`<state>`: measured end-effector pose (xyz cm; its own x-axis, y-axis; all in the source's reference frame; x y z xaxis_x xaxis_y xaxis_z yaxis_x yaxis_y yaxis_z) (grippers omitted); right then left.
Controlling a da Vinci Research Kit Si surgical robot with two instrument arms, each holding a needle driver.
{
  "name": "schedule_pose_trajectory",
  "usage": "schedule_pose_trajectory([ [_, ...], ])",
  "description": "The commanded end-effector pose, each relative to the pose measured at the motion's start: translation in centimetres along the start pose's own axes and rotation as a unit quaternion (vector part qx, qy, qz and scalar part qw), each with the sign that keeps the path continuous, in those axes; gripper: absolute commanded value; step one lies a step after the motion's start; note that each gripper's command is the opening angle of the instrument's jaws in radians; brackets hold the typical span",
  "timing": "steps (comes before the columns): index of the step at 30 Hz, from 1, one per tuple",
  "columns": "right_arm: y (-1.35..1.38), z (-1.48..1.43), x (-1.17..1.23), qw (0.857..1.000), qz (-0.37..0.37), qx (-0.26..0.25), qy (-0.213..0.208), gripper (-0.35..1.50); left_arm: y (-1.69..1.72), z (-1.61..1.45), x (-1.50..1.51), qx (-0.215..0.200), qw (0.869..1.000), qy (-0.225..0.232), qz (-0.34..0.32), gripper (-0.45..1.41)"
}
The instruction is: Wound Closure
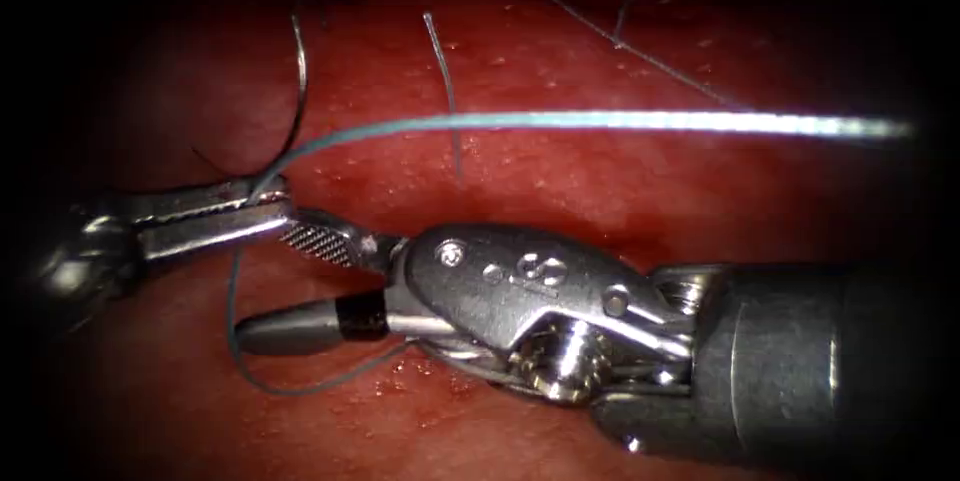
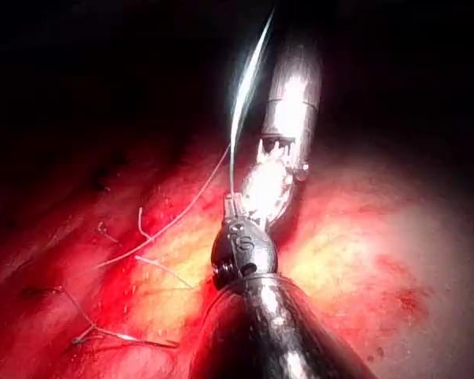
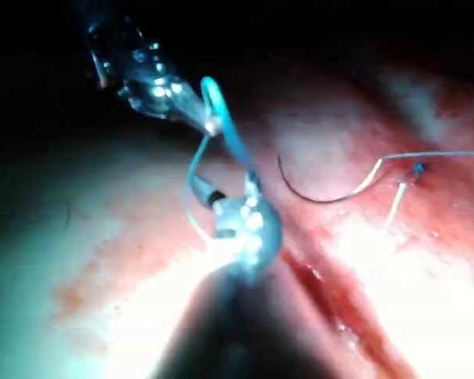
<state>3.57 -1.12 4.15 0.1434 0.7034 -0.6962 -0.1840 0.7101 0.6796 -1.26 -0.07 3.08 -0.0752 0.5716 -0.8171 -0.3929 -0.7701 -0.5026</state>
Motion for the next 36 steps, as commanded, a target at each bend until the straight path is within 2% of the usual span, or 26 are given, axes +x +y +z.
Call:
schedule_pose_trajectory([
  [1,0.02,0.00,-0.04,1.000,0.001,-0.001,0.000,1.16,-0.01,0.06,-0.02,0.000,1.000,0.001,0.000,-0.45],
  [7,0.00,-0.07,-0.02,1.000,0.001,0.012,-0.002,1.16,-0.04,0.06,-0.03,-0.002,1.000,0.001,0.001,-0.45],
  [16,-0.15,0.02,-0.02,0.999,-0.002,0.037,0.003,1.16,-0.05,0.06,-0.04,-0.002,1.000,0.002,0.013,-0.45],
  [25,-0.23,0.13,-0.01,0.999,0.010,0.039,0.002,1.15,-0.04,0.08,-0.05,-0.003,1.000,0.003,0.025,-0.45],
  [32,-0.26,0.32,-0.05,0.999,0.022,0.037,0.002,1.13,-0.01,0.10,-0.04,-0.003,1.000,0.004,0.028,-0.45],
  [36,-0.29,0.38,-0.02,0.999,0.029,0.036,0.004,1.04,-0.01,0.10,-0.04,-0.003,1.000,0.004,0.031,-0.45],
])
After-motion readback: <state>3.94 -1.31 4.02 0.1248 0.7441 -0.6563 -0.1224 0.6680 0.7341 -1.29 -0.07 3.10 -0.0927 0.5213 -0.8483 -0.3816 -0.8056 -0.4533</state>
